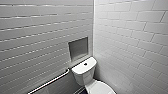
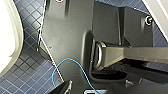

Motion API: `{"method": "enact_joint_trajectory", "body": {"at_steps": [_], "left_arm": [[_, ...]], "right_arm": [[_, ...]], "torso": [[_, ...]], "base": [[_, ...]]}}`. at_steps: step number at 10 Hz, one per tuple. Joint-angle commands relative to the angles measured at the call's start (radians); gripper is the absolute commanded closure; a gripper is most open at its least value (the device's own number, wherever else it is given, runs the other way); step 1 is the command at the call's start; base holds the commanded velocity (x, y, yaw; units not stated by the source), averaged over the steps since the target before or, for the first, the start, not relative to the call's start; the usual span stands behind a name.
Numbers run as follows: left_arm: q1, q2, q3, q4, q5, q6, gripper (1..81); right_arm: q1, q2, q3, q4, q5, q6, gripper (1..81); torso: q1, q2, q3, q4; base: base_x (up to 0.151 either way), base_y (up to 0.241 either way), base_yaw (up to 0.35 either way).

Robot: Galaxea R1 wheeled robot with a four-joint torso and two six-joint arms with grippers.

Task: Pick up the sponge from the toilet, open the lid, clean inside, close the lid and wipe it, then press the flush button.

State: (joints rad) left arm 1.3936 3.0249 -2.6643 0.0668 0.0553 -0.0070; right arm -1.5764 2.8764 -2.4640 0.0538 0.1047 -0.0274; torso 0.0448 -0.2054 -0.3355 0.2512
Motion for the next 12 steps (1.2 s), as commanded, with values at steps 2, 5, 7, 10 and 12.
{"method": "enact_joint_trajectory", "body": {"at_steps": [2,5,7,10,12], "left_arm": [[-0.040,-0.003,0.006,-0.009,0.061,0.002,1.0],[-0.040,-0.003,0.006,-0.009,0.055,0.002,1.0],[-0.040,-0.003,0.006,-0.009,0.055,0.002,1.0],[-0.040,-0.003,0.006,-0.009,0.054,0.002,1.0],[-0.040,-0.001,0.006,-0.009,0.054,0.004,1.0]], "right_arm": [[0.014,0.010,-0.007,-0.009,-0.068,0.001,81.1],[0.014,0.010,-0.007,-0.009,-0.068,0.001,81.1],[0.012,0.010,-0.009,-0.009,-0.068,0.001,81.1],[0.012,0.010,-0.009,-0.008,-0.068,0.001,81.1],[0.012,0.010,-0.009,-0.008,-0.068,0.001,81.1]], "torso": [[0.000,0.000,0.000,0.000],[-0.002,-0.001,0.000,0.000],[-0.001,0.000,0.000,0.000],[-0.001,0.000,0.000,0.000],[-0.001,0.000,0.000,0.000]], "base": [[0.000,0.000,0.000],[0.050,0.000,0.000],[0.080,0.000,0.000],[0.081,0.000,0.000],[0.087,0.000,0.000]]}}
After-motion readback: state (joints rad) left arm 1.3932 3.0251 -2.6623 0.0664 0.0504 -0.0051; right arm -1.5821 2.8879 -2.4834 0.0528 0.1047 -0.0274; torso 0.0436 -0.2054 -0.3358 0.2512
